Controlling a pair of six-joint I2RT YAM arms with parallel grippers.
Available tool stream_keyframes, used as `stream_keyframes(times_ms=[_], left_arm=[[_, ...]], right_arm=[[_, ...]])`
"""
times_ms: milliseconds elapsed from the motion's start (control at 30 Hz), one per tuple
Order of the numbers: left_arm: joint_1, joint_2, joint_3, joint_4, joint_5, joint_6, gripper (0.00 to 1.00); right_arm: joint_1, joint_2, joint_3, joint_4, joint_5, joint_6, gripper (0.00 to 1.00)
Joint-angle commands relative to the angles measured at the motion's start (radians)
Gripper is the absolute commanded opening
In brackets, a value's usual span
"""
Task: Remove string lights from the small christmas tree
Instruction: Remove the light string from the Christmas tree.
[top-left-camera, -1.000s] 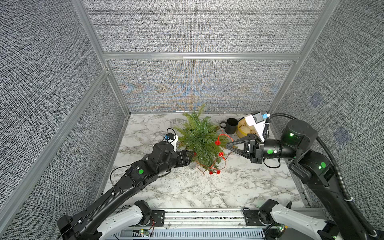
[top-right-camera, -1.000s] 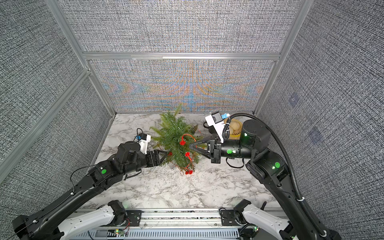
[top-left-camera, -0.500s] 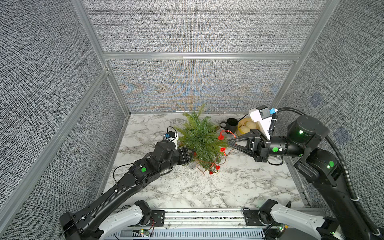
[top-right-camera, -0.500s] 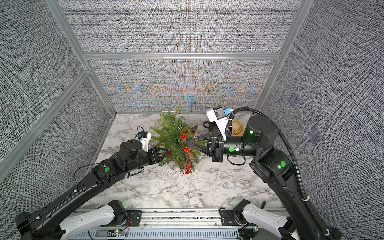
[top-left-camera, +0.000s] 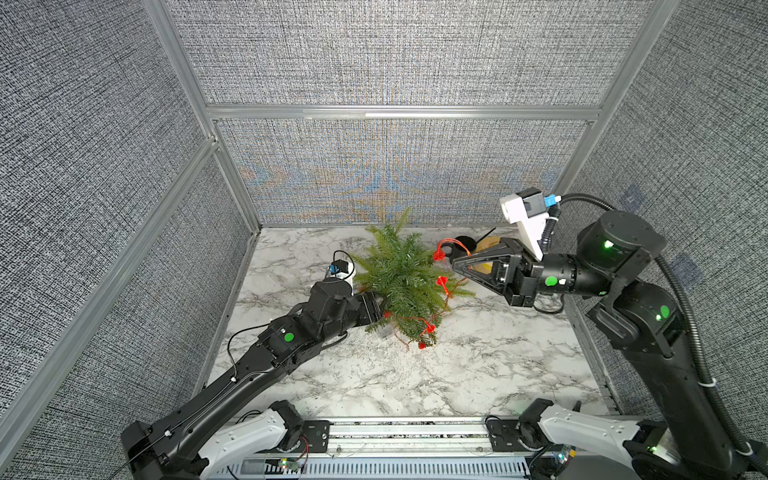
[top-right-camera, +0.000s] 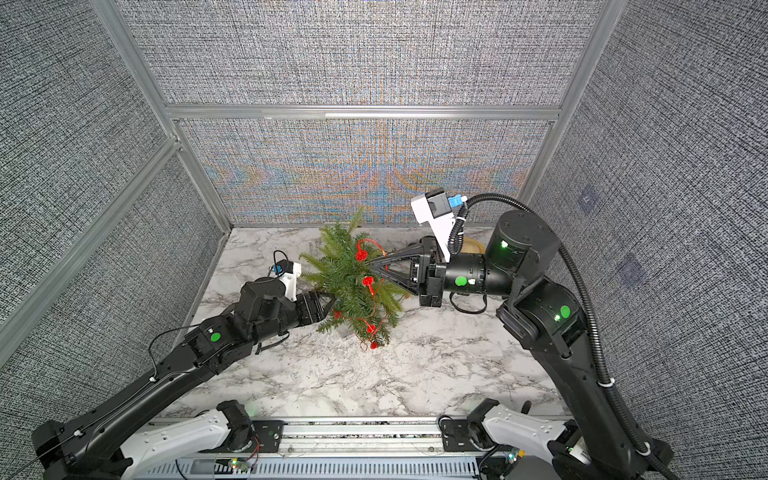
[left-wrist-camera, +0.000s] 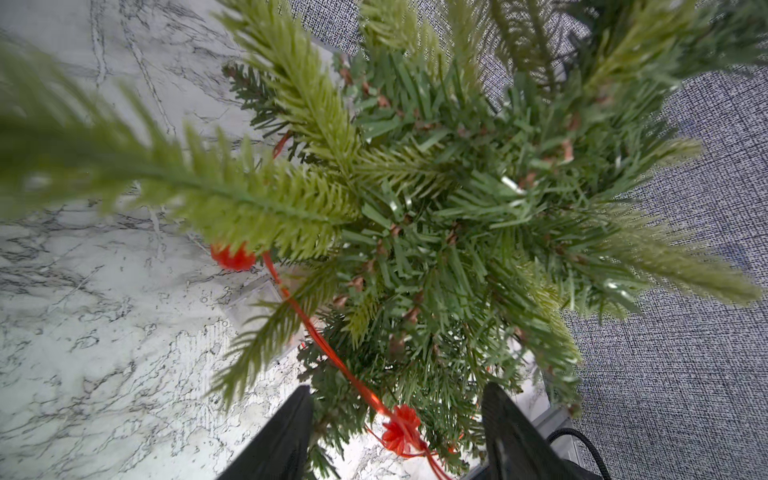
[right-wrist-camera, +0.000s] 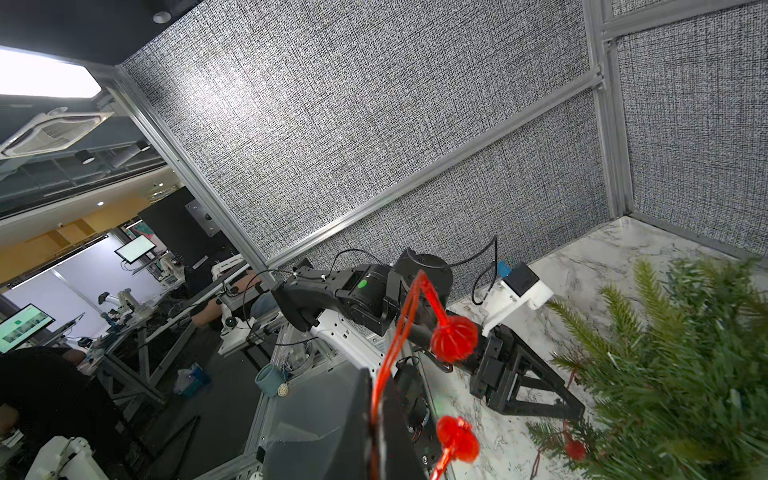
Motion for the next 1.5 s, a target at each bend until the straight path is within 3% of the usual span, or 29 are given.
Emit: stream_keyframes(times_ms=[0,267,600,967,1467], left_arm=[[0.001,0.007,0.005,0.026,-0.017,-0.003,0.62],[0.002,-0.006,-0.028,0.027,-0.028,-0.029,0.5],[0.001,0.022,-0.043,0.052,-0.041,-0.049,0.48],[0.002,0.032,-0.028,0.068,-0.055,-0.053,0.17],[0.001,-0.012,-0.027,0.046,-0.093,-0.032,0.15]], right_arm=[[0.001,0.006,0.028,0.026,-0.017,-0.013,0.0],[0.001,0.006,0.017,0.024,-0.006,-0.014,0.0],[0.004,-0.012,-0.019,0.041,0.006,-0.001,0.0],[0.007,-0.023,-0.052,0.048,0.012,0.001,0.0],[0.008,-0.029,-0.076,0.058,0.018,0.001,0.0]])
